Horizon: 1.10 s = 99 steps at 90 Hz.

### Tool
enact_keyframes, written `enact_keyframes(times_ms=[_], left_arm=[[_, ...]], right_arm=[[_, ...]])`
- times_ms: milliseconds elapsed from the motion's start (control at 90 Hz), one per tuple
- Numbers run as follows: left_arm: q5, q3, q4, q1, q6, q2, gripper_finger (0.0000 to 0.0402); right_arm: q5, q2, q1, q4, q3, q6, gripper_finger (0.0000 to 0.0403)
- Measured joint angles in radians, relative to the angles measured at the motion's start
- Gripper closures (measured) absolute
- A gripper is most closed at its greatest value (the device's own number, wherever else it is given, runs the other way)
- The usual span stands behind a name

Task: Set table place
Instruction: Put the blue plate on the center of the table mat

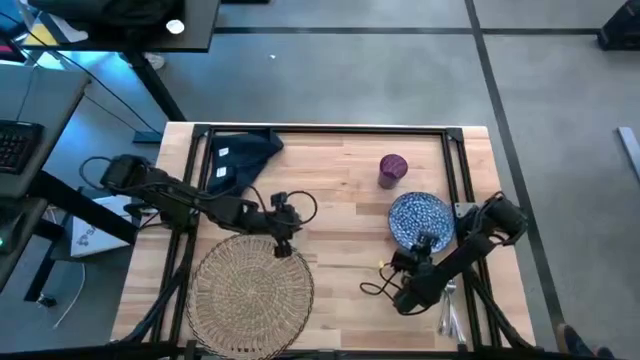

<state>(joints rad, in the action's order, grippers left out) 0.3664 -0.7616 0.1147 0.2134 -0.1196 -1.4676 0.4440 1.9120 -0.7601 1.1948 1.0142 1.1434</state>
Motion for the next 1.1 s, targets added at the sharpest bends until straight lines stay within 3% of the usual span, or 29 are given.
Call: enact_keyframes(times_ms=[400, 856, 1100], left_arm=[[-0.037, 0.000, 0.030, 0.019, 0.000, 0.009, 0.0332], [-0.013, 0.000, 0.124, 0.161, -0.063, 0.009, 0.0332], [0.099, 0.000, 0.199, 0.283, -0.149, 0.009, 0.0332]], right_arm=[[0.036, -0.021, -0.002, 0.014, 0.125, -0.108, 0.0403], [0.179, -0.022, -0.008, 0.062, 0.225, -0.228, 0.0401], [0.247, -0.022, -0.007, 0.065, 0.235, -0.284, 0.0402]])
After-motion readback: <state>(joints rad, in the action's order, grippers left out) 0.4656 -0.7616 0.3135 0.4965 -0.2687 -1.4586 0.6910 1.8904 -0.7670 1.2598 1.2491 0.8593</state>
